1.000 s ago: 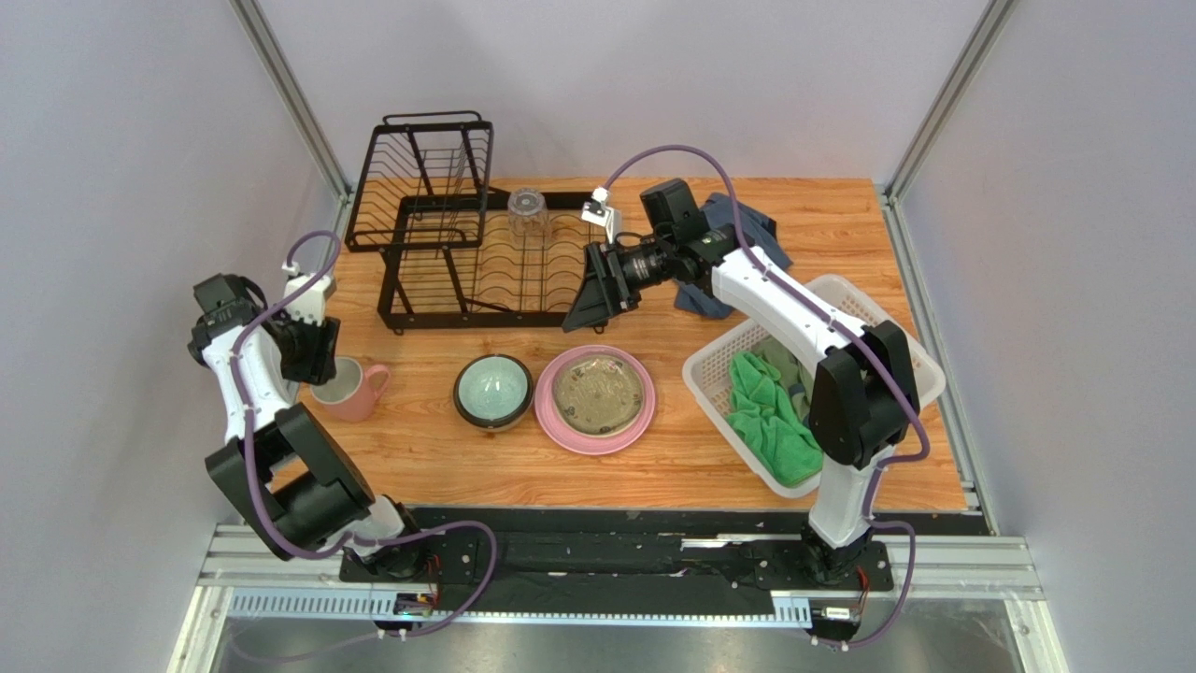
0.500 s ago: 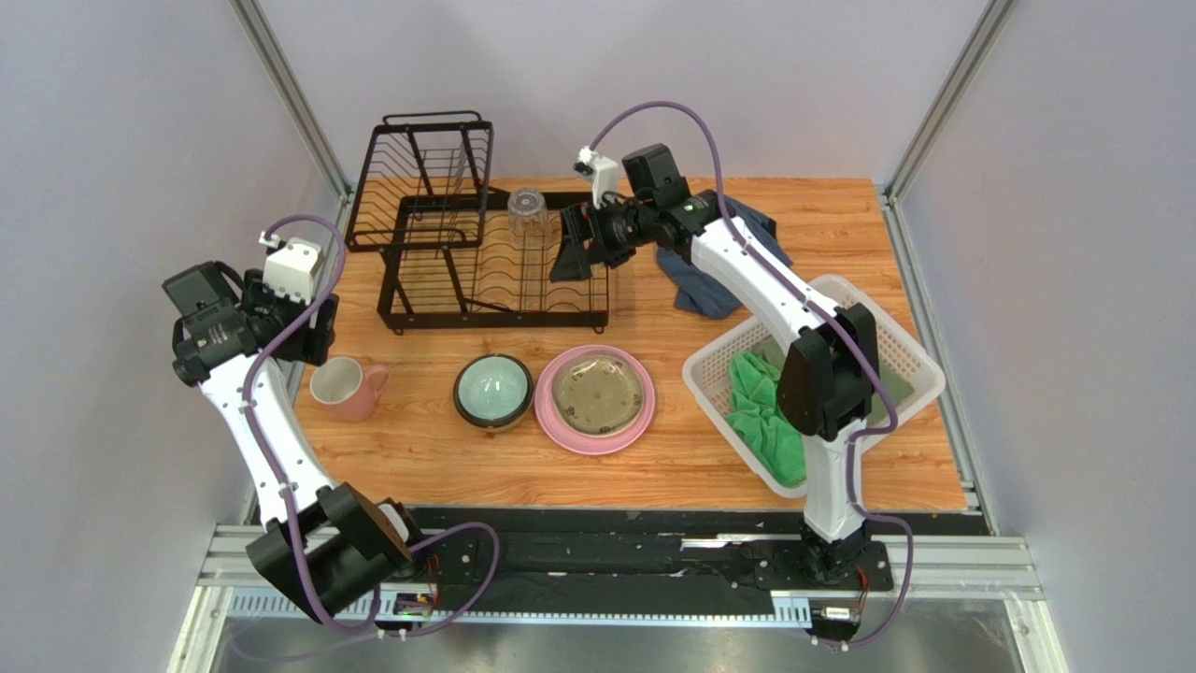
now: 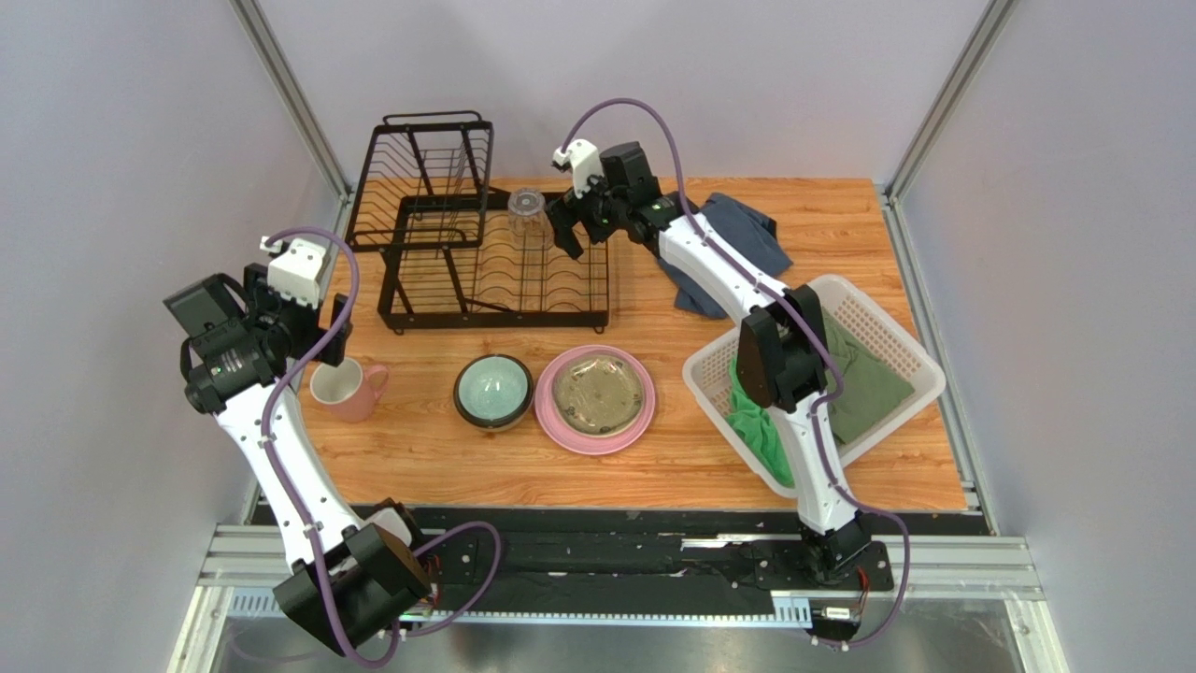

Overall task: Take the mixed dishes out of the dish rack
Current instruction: Pick up the cup from the dish rack.

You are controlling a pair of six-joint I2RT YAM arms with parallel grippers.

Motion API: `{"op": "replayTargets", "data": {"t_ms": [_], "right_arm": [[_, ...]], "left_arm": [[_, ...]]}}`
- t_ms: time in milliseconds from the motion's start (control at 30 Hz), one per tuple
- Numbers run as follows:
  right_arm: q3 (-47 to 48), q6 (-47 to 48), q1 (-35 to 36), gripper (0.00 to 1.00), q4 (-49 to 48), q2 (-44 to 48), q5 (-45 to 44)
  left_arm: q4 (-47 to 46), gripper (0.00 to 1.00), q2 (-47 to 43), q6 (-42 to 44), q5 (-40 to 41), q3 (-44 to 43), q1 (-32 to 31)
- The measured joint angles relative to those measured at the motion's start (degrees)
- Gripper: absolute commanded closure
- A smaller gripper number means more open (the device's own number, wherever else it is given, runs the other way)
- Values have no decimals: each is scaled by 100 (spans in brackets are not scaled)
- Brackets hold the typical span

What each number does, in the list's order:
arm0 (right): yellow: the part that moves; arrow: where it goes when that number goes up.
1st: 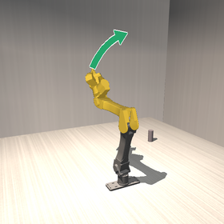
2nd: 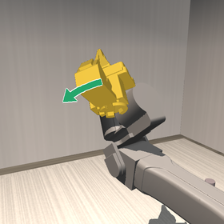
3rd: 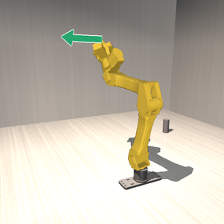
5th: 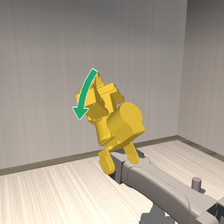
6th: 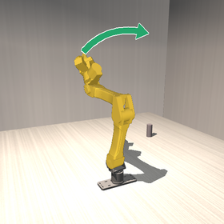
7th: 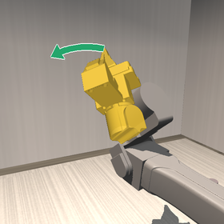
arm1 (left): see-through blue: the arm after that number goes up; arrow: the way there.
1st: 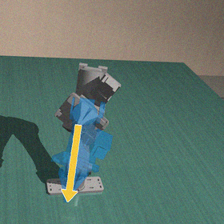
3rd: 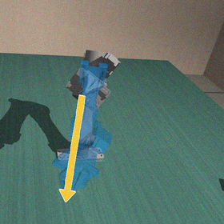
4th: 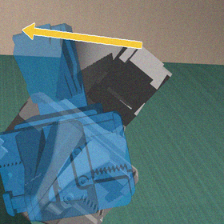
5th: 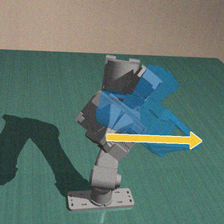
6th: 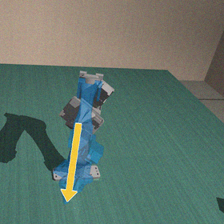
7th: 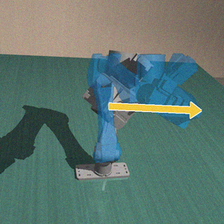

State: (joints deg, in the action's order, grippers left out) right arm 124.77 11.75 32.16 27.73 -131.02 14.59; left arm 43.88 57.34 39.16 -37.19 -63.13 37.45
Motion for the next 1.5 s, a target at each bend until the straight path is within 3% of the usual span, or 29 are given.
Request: {"op": "replayTargets", "data": {"t_ms": [200, 700, 933, 1500], "right_arm": [[24, 570, 0, 0, -907, -551, -61], [675, 815, 0, 0, -2544, -1657, 411], [1355, 916, 0, 0, -2889, -2118, 678], [1606, 911, 22, 0, -3394, -2549, 1086]], "left_arm": [[-92, 8, -57, -48, -48, 111, 2], [-345, 8, 328, -138, 201, 160, 4], [-557, 8, 479, -184, 350, 160, 4], [-782, 8, 848, -308, 448, -24, 4]]}}
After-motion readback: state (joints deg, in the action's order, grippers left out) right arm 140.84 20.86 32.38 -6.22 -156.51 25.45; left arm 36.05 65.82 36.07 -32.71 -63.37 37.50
